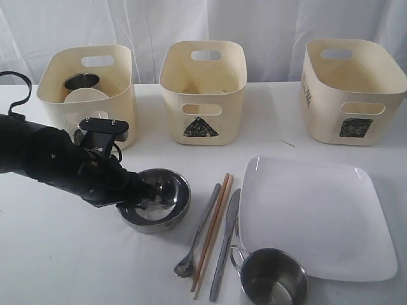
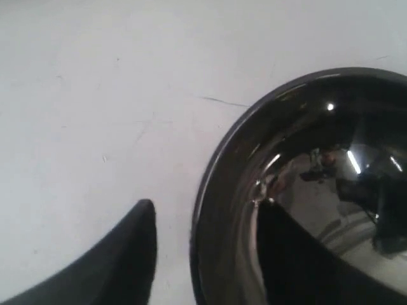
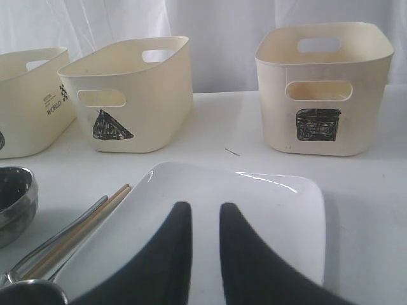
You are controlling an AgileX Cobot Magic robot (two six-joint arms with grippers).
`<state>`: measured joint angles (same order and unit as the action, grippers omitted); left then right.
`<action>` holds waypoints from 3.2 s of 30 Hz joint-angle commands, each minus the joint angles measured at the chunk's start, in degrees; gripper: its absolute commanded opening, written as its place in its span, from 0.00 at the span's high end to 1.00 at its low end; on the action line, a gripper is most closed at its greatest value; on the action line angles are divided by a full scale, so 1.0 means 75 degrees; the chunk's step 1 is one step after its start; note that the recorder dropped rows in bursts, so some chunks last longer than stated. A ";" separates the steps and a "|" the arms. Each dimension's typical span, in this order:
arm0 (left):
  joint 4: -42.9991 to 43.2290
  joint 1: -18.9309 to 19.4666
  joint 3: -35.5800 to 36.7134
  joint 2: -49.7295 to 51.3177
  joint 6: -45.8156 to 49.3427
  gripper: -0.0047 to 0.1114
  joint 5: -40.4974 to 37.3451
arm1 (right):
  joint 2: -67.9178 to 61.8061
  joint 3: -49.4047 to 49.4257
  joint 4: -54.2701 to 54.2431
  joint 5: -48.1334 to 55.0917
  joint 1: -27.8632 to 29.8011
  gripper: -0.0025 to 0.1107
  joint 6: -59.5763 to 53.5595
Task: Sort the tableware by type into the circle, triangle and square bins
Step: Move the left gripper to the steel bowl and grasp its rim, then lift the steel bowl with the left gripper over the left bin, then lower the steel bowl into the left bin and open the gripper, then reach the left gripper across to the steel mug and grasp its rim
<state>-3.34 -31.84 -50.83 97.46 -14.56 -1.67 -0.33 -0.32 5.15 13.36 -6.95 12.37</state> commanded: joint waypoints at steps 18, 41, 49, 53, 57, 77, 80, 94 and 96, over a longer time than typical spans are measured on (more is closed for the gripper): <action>-0.0001 0.1834 -0.2107 -0.2580 0.2268 0.96 -0.0603 | 0.0045 0.0042 0.0051 -0.0027 0.0020 0.84 0.0033; -0.0123 0.3166 -0.4988 0.1808 0.3774 0.96 0.0148 | 0.0045 0.0042 0.0051 -0.0027 0.0020 0.84 0.0033; -0.0191 0.3166 -0.4988 0.1845 0.3774 0.94 -0.0452 | 0.0045 0.0042 0.0051 -0.0027 0.0020 0.84 0.0033; -0.0351 0.3116 -0.4988 0.1591 0.3774 0.76 -0.0704 | 0.0045 0.0042 0.0051 -0.0027 0.0020 0.84 0.0033; -0.0351 0.3102 -0.4960 0.1206 0.3774 0.55 -0.0834 | 0.0045 0.0042 0.0051 -0.0027 0.0020 0.84 0.0033; -0.0825 0.1246 -0.3071 -0.2061 0.3111 0.54 -0.3854 | 0.0045 0.0042 0.0030 -0.0027 0.0020 0.84 0.0033; -0.1412 0.0451 -0.2576 -0.2158 0.3136 0.54 -0.3714 | 0.0045 0.0042 0.0030 -0.0027 0.0020 0.84 0.0033; -0.1793 -0.1713 -0.2211 -0.0922 0.3480 0.44 -0.2920 | 0.0045 0.0042 0.0030 -0.0027 0.0020 0.84 0.0033; -0.2025 -0.1815 -0.2301 -0.0757 0.3827 0.44 -0.3004 | 0.0045 0.0042 0.0030 -0.0027 0.0020 0.84 0.0033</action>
<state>-15.91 -44.22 -67.72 90.50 11.22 -23.35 -0.33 -0.32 5.15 13.36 -6.95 12.47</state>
